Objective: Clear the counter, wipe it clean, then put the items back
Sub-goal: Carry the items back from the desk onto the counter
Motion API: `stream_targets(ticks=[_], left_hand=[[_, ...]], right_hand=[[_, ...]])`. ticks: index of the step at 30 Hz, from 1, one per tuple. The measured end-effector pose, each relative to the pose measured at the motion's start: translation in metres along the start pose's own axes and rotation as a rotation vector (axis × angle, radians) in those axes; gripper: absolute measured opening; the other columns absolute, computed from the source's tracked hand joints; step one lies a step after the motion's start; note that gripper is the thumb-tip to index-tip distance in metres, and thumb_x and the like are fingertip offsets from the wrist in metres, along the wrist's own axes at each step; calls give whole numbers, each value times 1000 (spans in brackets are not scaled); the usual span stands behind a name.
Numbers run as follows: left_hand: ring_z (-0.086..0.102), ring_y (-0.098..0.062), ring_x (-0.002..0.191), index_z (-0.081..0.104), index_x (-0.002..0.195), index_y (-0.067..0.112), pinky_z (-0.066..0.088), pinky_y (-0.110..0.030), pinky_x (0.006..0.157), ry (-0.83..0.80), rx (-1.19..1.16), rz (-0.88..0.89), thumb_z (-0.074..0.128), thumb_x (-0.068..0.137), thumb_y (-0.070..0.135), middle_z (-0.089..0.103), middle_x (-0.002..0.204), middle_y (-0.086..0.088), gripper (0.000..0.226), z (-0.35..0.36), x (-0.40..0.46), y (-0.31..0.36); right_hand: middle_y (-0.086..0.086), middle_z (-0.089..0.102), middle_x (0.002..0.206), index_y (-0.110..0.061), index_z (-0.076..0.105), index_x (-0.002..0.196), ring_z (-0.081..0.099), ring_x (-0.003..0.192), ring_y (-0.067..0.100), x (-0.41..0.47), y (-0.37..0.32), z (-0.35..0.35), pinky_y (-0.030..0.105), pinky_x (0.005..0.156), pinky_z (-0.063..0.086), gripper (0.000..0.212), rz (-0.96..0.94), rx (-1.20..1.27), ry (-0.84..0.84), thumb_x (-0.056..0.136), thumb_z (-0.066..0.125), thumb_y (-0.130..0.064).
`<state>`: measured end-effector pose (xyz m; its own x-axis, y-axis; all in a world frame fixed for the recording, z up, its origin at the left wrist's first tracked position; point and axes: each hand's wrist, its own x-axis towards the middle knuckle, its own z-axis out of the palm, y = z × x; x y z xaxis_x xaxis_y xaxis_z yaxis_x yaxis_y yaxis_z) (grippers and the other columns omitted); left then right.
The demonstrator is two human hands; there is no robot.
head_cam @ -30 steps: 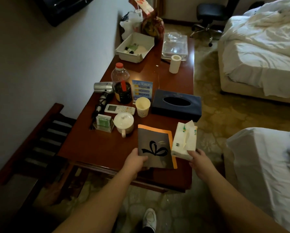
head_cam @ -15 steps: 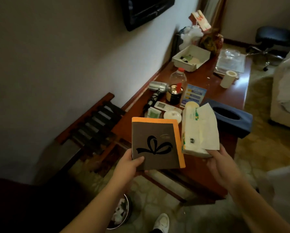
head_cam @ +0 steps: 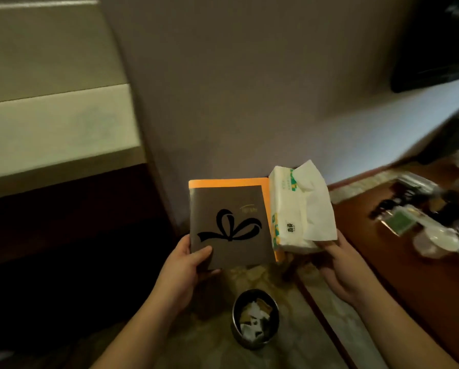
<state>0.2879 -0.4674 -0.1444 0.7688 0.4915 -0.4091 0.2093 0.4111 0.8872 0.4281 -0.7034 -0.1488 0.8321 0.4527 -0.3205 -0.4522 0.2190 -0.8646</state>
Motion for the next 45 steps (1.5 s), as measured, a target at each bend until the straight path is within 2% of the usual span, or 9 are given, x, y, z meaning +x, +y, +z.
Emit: stream_targets(ticks=[4,8,14,20,25,31,35,40,45], left_hand=[[66,-22,100,52,125,22,58,-30,68,143,-41,80,57,94,8,63,116,-2,34,-93,-30,16],[66,-22,103,52,127,21,58,-28,68,260,-119,124,57,94,8,64,118,-3,35,-170,-62,27],[68,-22,99,56,120,21,57,-28,65,420,-207,197,54,95,6,68,114,-4,30,-256,-112,43],[68,-24,100,59,118,22,57,-31,65,582,-264,301,54,94,4,69,113,-5,30,-314,-147,77],[69,-18,91,59,115,20,60,-28,63,657,-251,395,51,95,3,70,108,-3,28,-355,-161,121],[69,-17,88,57,122,12,57,-25,56,755,-197,467,51,95,1,68,110,-7,31,-410,-148,176],[70,-12,79,61,111,16,57,-24,54,810,-194,488,49,94,-1,70,97,-2,26,-445,-127,218],[64,-19,92,58,122,13,56,-23,53,872,-205,473,49,95,0,65,106,-6,31,-484,-102,257],[62,-23,96,58,121,18,56,-22,54,910,-199,430,50,95,1,63,110,-8,33,-511,-83,282]], right_hand=[[1,66,120,-27,54,129,65,109,22,3,32,87,40,79,56,100,50,-143,-160,40,91,-51],[2,60,129,-29,49,134,58,118,26,4,61,161,53,97,47,105,81,-248,-327,41,88,-60],[2,59,132,-25,47,135,58,119,21,5,86,266,46,101,45,101,128,-307,-546,48,89,-56],[-2,66,119,-28,53,122,65,107,15,-1,83,365,26,78,55,90,166,-299,-724,44,91,-48],[5,66,120,-19,48,132,67,104,19,1,79,443,22,69,55,109,160,-248,-874,37,94,-46],[10,66,110,-12,43,136,67,72,10,26,80,534,18,51,50,50,166,-235,-945,88,56,-7],[3,69,93,-11,43,136,62,65,12,52,75,601,18,48,48,45,148,-287,-993,92,53,-8],[6,63,88,-7,41,136,55,47,7,79,69,667,18,44,45,46,178,-313,-1024,93,56,-10],[3,65,87,-12,52,120,58,51,7,98,73,712,19,49,46,27,191,-330,-1068,93,57,-13]])
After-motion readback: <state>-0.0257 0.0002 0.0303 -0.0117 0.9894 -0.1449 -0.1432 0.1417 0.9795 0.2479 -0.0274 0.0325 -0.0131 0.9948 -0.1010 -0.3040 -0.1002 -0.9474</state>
